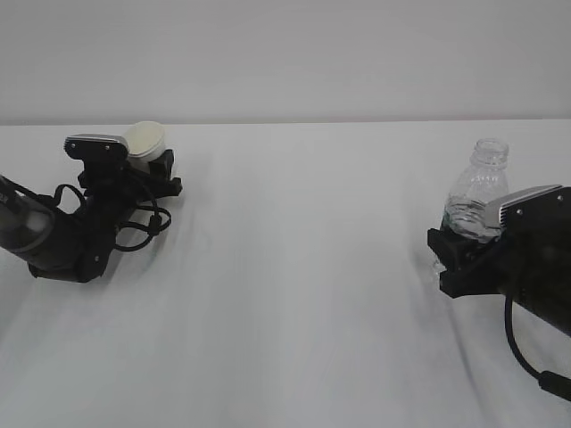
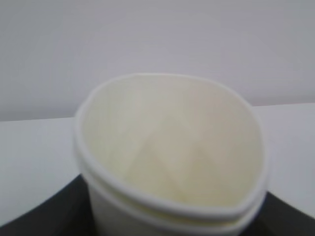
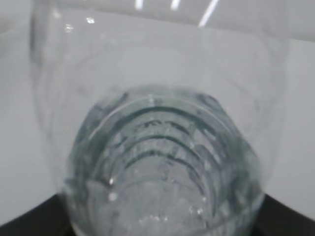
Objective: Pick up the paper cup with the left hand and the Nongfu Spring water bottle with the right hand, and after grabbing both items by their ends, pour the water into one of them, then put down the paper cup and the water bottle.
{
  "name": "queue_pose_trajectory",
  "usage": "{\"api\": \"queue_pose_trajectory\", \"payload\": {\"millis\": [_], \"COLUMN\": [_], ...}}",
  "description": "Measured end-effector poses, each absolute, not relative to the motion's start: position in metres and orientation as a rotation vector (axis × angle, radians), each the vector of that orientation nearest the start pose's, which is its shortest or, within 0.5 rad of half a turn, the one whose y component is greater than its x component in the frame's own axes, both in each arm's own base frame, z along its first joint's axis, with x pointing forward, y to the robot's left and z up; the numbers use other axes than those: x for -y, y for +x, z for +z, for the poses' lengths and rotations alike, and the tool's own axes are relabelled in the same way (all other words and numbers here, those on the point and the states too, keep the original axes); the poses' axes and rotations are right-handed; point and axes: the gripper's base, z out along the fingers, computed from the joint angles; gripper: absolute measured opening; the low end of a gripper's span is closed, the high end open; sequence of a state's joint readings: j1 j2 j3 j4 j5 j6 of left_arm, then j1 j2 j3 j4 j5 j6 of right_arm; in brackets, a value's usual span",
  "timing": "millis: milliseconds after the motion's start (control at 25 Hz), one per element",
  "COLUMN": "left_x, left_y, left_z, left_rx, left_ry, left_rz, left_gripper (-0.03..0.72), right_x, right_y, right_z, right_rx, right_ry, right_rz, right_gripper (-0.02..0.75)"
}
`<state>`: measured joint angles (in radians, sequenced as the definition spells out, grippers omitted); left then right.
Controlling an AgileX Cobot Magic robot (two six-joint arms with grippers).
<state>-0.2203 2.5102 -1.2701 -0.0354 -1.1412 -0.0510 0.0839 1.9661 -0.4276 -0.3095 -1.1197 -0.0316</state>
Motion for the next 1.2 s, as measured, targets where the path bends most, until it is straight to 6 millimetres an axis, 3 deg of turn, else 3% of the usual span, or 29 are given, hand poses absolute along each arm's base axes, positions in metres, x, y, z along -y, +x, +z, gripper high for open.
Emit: {"api": "queue_pose_trajectory", "payload": {"millis": [360,680,920,1200], "left_x": [0.099,0.089,0.103,0.125], "left_y": [0.447,0.406,0.366,0.337], "left_z": [0.037,0.061,0.091,0.089], "left_rx": [-1.592,-1.665,-1.650,-1.673], "left_ry": [0.127,0.122,0.402,0.640], "left_rz": [-0.208,-0.197,-0.317,-0.625], "left_gripper": [0.438,0.438,0.438,0.438], "right_x": [-0.048,-0.048,-0.048,-0.048], "right_y": [0.275,0.275,0.275,0.275], "right_z": [0.092,0.092,0.092,0.092], "right_rx": [-1.865,-1.866,-1.866,-1.866], "right_ry": [-0.426,-0.420,-0.419,-0.421], "right_rz": [0.209,0.205,0.205,0.206], "right_gripper": [0.418,0.418,0.418,0.417]}}
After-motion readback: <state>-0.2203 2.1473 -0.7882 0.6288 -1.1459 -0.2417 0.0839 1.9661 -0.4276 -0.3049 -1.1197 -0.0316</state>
